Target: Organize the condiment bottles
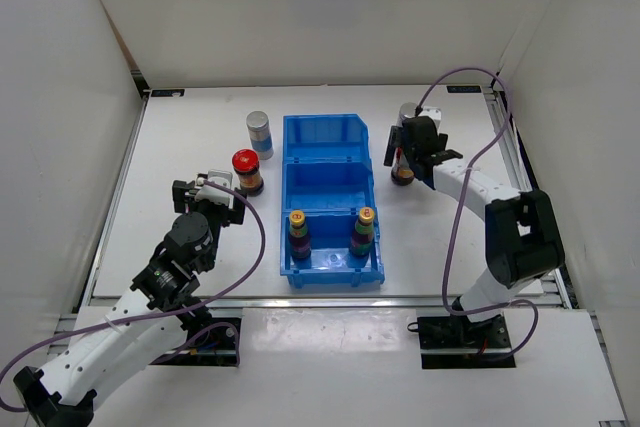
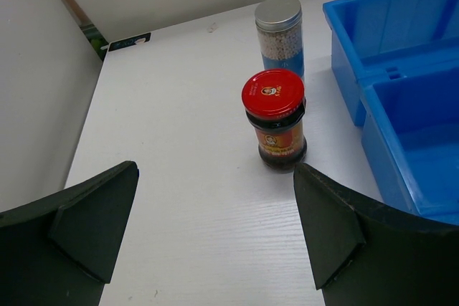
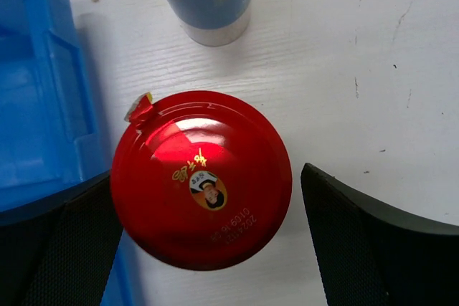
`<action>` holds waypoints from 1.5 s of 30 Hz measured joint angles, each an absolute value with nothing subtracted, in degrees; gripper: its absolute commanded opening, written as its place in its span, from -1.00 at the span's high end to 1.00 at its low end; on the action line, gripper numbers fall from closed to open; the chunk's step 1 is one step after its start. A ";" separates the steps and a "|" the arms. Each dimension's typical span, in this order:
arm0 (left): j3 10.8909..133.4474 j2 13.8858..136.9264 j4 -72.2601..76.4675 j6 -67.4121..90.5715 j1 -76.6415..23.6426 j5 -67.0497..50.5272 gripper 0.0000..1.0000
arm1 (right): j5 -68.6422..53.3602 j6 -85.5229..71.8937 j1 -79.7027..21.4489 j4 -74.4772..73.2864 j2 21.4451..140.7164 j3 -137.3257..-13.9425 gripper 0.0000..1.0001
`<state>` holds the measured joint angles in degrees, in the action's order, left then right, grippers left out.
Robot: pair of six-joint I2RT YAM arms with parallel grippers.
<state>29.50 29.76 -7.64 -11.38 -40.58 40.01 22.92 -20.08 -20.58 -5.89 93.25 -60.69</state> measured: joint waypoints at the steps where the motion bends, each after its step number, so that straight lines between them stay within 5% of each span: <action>1: 29.50 29.76 -7.64 -11.38 -40.58 39.92 -1.00 | 23.09 -20.10 -20.53 -6.20 93.73 -60.88 -0.91; 12: 29.50 29.78 -7.64 -11.38 -40.58 39.81 -1.00 | 23.07 -19.75 -19.59 -7.64 95.85 -63.79 0.16; 16: 29.50 29.78 -7.64 -11.38 -40.58 39.77 -1.00 | 22.48 -19.44 -19.46 -8.64 95.85 -64.27 0.73; 21: 29.50 29.78 -7.62 -11.38 -40.58 39.57 -1.00 | 20.93 -17.54 -19.79 -13.23 94.63 -65.67 0.99; 34: 29.50 30.70 -7.44 -11.33 -40.58 39.46 -1.00 | 11.18 -8.73 -31.07 -20.62 83.20 -75.61 0.99; 45: 29.50 30.92 -7.44 -11.33 -40.58 39.44 -1.00 | 4.56 -8.82 -36.07 -22.15 86.11 -74.24 0.99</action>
